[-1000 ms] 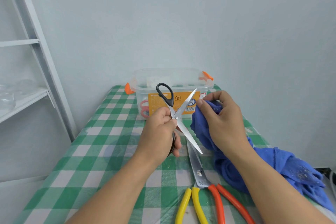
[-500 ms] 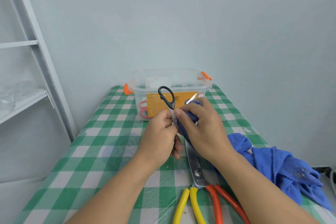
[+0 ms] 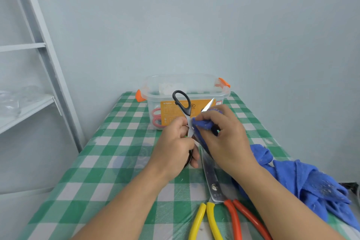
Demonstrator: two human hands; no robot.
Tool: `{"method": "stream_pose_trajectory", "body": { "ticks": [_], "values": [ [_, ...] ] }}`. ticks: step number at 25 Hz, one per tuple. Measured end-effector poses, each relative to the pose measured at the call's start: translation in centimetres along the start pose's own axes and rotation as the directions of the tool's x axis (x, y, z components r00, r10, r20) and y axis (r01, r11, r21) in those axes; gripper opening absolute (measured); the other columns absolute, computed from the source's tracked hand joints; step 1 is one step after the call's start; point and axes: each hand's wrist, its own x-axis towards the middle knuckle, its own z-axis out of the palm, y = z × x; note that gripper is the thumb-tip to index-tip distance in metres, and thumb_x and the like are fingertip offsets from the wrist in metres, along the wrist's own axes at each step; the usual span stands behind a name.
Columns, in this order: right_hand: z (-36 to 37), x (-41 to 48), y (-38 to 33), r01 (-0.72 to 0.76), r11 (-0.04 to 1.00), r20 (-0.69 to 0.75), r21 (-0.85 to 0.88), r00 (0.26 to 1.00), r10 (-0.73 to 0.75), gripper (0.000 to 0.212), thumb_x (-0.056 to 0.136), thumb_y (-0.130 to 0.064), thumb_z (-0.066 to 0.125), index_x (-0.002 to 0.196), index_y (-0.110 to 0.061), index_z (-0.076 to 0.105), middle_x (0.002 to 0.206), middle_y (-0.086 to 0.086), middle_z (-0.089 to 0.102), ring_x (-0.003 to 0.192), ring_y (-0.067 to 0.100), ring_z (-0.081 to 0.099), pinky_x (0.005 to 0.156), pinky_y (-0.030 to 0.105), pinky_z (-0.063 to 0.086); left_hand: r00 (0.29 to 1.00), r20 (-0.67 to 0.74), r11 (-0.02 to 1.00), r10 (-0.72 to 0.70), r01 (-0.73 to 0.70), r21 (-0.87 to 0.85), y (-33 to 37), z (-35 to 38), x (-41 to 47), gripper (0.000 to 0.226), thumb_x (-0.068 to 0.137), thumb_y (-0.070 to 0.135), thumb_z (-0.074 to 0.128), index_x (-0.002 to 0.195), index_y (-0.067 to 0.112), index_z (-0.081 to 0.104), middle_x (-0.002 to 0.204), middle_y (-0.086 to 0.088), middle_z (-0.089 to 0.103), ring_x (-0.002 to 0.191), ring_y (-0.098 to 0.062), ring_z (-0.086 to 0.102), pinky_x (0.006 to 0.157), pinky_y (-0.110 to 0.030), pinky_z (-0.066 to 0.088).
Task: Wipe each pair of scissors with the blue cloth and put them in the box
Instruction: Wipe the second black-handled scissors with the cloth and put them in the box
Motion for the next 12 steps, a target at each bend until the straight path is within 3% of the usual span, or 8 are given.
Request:
{"method": "stream_pose_trajectory", "body": {
  "ticks": [7,12],
  "values": [
    [0.1,-0.6,-0.1,0.266,0.962,0.306,-0.053,0.922,-0.238,0.021,0.083,-0.001,0.059,0.089,-0.013,0.076,0.103,-0.001,0.061,0.098,0.021,0.052,0.085,0.031,0.043,1.0,0.004,0.999,0.002,-0.002,-0.036,0.5,-0.6,0.0,0.04,0.058,0.003,0.04,0.095,-0.003,0.056,0.072,-0.01,0.059,0.055,-0.024,0.054,0.045,-0.032,0.046],
    [-0.4,0.5,1.6,0.166,0.973,0.036,-0.163,0.986,-0.162,0.023,0.095,-0.017,0.058,0.106,-0.011,0.078,0.106,-0.004,0.058,0.1,0.011,0.054,0.086,0.015,0.042,1.0,0.01,1.0,-0.013,0.013,-0.006,0.8,-0.4,-0.2,0.047,0.062,0.007,0.037,0.103,-0.003,0.058,0.083,-0.021,0.055,0.05,-0.021,0.049,0.041,-0.028,0.04]
  ]
}}
